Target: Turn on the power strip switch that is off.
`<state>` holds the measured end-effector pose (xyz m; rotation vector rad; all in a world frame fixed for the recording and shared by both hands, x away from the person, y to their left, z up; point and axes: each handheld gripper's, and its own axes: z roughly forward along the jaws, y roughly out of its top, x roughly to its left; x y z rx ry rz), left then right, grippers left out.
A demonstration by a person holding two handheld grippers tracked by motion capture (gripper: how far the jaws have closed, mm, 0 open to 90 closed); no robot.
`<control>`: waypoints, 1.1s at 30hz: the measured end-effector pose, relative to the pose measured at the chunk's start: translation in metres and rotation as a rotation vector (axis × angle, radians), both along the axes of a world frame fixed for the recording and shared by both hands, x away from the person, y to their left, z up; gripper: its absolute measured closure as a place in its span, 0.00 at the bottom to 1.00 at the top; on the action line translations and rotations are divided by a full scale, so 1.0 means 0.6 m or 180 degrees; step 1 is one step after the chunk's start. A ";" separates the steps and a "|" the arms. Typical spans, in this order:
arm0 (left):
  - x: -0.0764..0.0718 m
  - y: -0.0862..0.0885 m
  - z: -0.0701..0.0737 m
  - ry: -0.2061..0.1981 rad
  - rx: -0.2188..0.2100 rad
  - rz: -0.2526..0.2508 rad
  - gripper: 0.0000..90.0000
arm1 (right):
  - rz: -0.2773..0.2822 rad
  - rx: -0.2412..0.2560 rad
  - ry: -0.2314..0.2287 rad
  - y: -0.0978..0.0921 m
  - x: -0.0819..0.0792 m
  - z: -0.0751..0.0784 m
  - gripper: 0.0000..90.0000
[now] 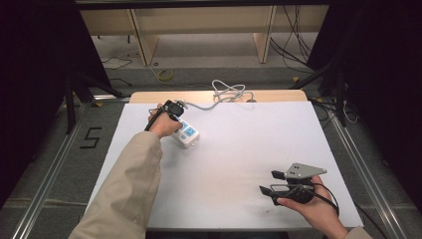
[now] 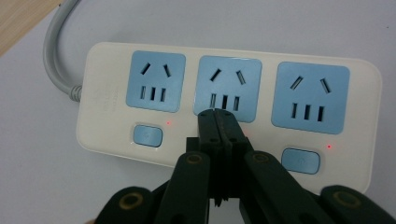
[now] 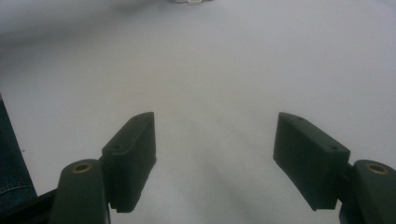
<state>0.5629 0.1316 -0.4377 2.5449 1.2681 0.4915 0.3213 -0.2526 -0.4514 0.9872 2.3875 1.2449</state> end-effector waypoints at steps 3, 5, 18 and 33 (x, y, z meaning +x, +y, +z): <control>0.000 -0.002 -0.002 0.0001 0.0027 -0.0007 1.00 | 0.0001 0.0001 0.0000 0.000 0.000 0.000 0.34; 0.000 -0.005 -0.002 -0.0017 0.0037 0.0007 1.00 | 0.0002 0.0001 0.0009 0.000 0.000 0.000 0.34; 0.001 -0.001 -0.004 -0.0052 0.0075 0.0008 1.00 | -0.0003 -0.0001 0.0012 0.001 0.000 0.000 0.34; 0.001 0.000 -0.003 -0.0048 0.0043 0.0044 1.00 | 0.0001 -0.0010 0.0004 0.000 0.000 0.000 0.34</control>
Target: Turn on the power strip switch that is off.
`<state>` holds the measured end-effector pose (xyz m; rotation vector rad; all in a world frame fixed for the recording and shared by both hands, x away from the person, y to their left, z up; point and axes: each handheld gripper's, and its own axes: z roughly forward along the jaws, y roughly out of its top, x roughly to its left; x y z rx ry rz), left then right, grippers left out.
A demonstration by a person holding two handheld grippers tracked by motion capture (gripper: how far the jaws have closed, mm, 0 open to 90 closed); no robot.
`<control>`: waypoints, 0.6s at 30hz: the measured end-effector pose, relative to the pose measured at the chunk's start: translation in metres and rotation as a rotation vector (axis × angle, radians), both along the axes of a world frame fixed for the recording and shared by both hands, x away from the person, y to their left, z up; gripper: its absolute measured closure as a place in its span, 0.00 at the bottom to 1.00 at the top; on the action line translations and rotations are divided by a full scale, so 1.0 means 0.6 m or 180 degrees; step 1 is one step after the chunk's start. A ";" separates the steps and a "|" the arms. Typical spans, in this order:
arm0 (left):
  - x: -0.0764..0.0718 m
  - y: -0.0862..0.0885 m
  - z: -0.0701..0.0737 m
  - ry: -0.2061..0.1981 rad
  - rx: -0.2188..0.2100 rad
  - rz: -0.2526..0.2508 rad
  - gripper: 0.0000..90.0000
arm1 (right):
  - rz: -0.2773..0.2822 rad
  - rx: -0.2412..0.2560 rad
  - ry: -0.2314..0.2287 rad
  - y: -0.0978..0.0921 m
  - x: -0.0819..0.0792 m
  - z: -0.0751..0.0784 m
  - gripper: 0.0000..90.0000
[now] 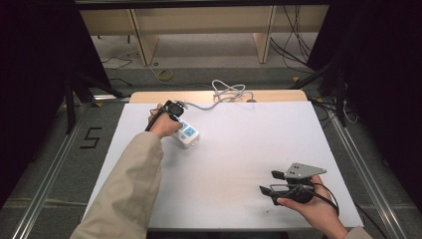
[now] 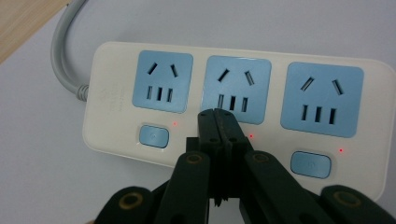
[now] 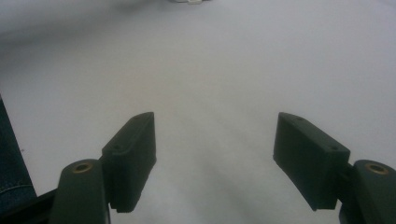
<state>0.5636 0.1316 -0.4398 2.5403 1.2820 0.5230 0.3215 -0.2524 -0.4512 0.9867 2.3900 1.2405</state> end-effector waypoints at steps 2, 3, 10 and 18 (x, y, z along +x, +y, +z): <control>0.000 0.000 0.000 -0.0002 0.0000 0.0003 1.00 | 0.0003 0.0001 0.0003 0.000 0.000 0.000 0.34; 0.000 0.000 0.000 -0.0010 -0.0008 0.0014 1.00 | 0.0004 0.0001 0.0002 0.000 0.000 0.000 0.34; 0.001 -0.001 0.000 0.0004 0.0021 0.0022 1.00 | 0.0001 -0.0006 0.0002 0.000 0.000 0.001 0.34; 0.000 -0.002 0.000 -0.0014 0.0026 0.0016 1.00 | 0.0000 -0.0002 -0.0008 0.000 0.000 0.001 0.34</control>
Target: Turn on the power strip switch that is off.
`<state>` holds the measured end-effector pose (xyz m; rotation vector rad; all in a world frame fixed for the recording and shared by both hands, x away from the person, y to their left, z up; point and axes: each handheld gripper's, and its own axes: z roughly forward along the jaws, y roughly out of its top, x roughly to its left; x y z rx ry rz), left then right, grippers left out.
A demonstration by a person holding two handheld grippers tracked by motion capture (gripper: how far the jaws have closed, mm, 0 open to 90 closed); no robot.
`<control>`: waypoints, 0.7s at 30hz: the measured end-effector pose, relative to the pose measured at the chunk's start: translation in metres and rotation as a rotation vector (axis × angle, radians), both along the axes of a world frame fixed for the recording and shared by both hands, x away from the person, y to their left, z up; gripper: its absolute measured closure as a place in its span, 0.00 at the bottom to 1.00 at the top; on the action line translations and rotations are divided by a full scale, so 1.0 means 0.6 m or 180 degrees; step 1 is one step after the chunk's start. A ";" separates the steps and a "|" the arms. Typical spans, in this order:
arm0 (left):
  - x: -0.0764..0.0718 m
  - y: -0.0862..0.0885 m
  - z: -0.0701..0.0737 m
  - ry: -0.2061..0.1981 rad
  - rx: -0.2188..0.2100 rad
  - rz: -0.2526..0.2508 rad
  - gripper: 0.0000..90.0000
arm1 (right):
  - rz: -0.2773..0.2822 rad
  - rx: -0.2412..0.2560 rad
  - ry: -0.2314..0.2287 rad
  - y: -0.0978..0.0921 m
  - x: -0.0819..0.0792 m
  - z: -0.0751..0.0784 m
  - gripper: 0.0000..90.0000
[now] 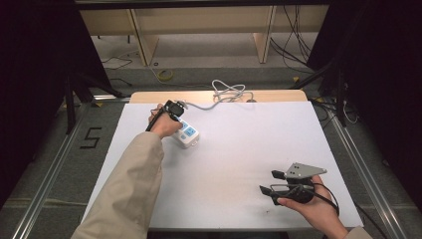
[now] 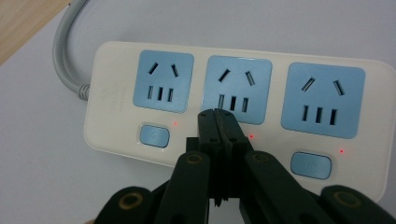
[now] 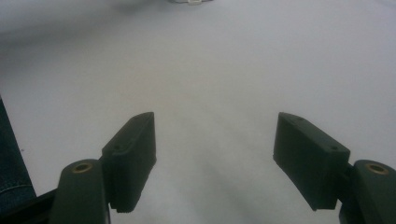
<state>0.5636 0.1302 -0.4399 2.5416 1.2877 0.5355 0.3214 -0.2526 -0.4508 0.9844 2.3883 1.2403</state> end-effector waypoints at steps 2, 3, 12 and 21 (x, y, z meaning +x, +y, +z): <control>0.000 0.000 0.000 0.0005 0.0017 -0.0022 1.00 | 0.0001 0.0000 -0.0009 0.000 0.000 0.000 0.34; 0.000 0.000 0.000 -0.0004 0.0018 -0.0030 1.00 | 0.0000 0.0002 0.0000 0.000 0.000 0.000 0.34; -0.004 0.001 0.002 -0.0040 -0.0040 -0.0040 1.00 | 0.0002 0.0002 -0.0008 -0.001 0.000 0.001 0.34; -0.006 0.005 0.010 -0.0152 -0.0133 0.0014 0.91 | -0.0009 0.0012 -0.0002 -0.001 0.000 0.001 0.34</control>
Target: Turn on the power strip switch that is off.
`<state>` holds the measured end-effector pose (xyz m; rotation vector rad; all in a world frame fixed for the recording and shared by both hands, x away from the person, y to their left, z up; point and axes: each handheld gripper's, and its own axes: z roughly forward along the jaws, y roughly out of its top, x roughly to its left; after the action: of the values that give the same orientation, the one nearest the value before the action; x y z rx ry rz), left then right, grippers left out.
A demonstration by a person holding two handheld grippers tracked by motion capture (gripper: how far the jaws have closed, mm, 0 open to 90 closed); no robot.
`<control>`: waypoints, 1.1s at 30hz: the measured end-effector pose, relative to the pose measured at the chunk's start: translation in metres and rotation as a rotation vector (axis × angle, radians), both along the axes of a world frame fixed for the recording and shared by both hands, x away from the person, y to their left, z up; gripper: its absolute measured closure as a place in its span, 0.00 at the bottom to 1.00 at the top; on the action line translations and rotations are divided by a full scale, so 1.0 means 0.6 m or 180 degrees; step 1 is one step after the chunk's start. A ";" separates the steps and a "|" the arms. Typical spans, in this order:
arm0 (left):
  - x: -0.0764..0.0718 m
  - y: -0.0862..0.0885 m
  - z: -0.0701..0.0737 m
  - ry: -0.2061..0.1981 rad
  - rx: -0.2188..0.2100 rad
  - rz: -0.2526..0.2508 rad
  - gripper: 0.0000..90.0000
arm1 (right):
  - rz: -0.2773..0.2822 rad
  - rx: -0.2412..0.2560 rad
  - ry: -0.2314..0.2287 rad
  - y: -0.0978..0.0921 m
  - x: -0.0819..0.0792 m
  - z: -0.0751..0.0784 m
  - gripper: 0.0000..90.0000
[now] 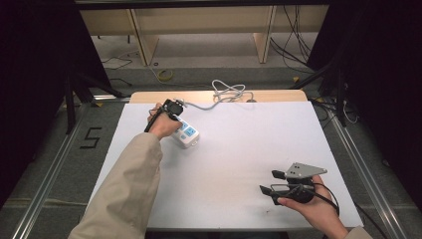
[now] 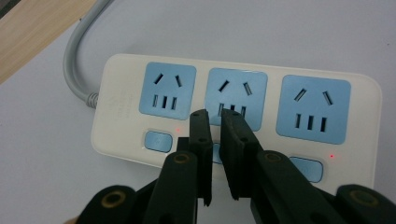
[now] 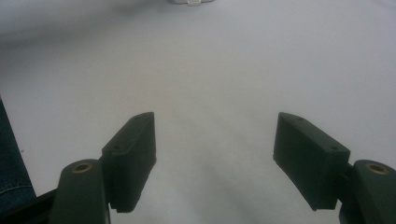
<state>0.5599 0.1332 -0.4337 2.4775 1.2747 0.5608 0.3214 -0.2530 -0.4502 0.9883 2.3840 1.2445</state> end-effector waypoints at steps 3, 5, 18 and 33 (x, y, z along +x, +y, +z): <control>-0.001 0.003 0.002 -0.0004 -0.0037 0.0011 0.90 | 0.0008 -0.0010 -0.0004 0.000 0.000 0.000 0.34; -0.002 0.005 0.005 -0.0025 -0.0062 0.0022 0.88 | 0.0008 -0.0010 -0.0003 0.000 0.000 0.000 0.34; -0.010 0.016 0.021 -0.0122 -0.0260 0.0115 0.72 | 0.0008 -0.0010 -0.0002 0.001 0.000 0.000 0.34; -0.042 0.048 0.040 -0.0554 -0.0699 -0.0003 0.46 | 0.0001 -0.0006 0.0015 0.001 0.001 -0.001 0.34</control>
<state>0.5347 0.1617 -0.4100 2.1991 1.1987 0.5878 0.3219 -0.2523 -0.4506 0.9917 2.3885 1.2412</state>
